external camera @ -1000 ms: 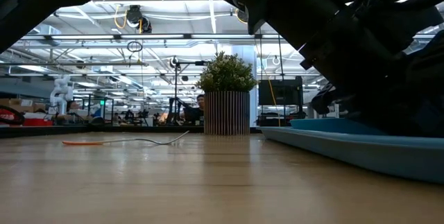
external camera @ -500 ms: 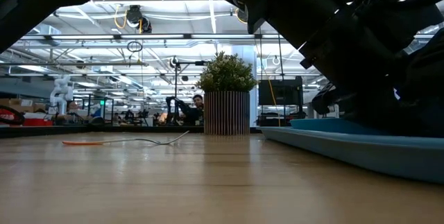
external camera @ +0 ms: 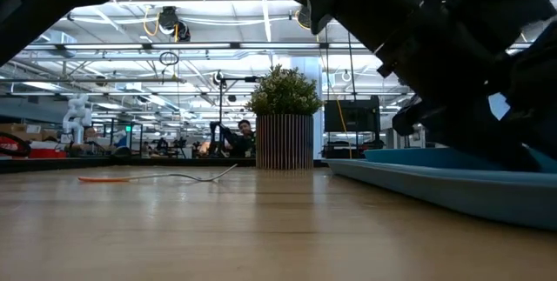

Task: Pick and place plate/cup/fork/spoon on tray
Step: Put the orange fork on the bottom of the orange spoon on the blue tray

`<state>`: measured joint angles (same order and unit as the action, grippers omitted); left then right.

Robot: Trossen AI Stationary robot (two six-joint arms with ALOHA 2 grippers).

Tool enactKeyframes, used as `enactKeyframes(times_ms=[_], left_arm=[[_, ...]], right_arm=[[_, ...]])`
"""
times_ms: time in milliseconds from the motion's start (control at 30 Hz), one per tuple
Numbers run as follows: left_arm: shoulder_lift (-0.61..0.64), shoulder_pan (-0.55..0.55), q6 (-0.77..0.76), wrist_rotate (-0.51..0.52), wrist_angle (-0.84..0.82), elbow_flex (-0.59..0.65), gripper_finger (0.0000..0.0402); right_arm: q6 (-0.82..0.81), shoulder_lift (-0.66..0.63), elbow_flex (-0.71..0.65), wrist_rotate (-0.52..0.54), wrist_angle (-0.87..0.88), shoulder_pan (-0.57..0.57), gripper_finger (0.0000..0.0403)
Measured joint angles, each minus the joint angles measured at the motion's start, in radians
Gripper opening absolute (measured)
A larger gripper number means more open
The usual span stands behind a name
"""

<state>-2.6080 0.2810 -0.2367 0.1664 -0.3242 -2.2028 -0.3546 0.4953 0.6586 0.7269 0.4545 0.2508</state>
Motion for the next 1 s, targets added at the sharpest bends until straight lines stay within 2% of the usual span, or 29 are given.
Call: enactKeyframes(times_ms=[200,367,467,633,767,833,1000], left_arm=[[0.057,0.004,0.024,0.001,-0.047,-0.006,0.0205],[0.134,0.02,0.056,0.032,-0.182,-0.007,0.0205],[0.195,0.039,0.069,0.077,-0.35,-0.007,0.0205],[0.272,0.059,0.002,0.157,-0.733,-0.008,0.0205],[0.295,0.05,-0.038,0.169,-0.958,0.023,0.0205],[0.306,0.04,-0.054,0.153,-0.991,0.07,0.0205],[0.41,0.014,-0.101,0.094,-0.872,0.287,0.0204]], right_arm=[[0.002,0.0,0.0,0.0,0.002,0.0,0.0231],[0.002,0.0,0.0,0.0,0.007,0.0,0.0231],[0.001,0.0,0.0,0.0,0.007,0.0,0.0231],[-0.001,0.001,0.0,-0.005,0.008,0.0,0.0231],[-0.02,0.002,0.0,-0.026,0.006,0.0,0.0231],[-0.026,0.003,0.0,-0.034,0.008,0.0,0.0231],[-0.027,0.005,0.0,-0.102,0.012,0.0,0.0231]])
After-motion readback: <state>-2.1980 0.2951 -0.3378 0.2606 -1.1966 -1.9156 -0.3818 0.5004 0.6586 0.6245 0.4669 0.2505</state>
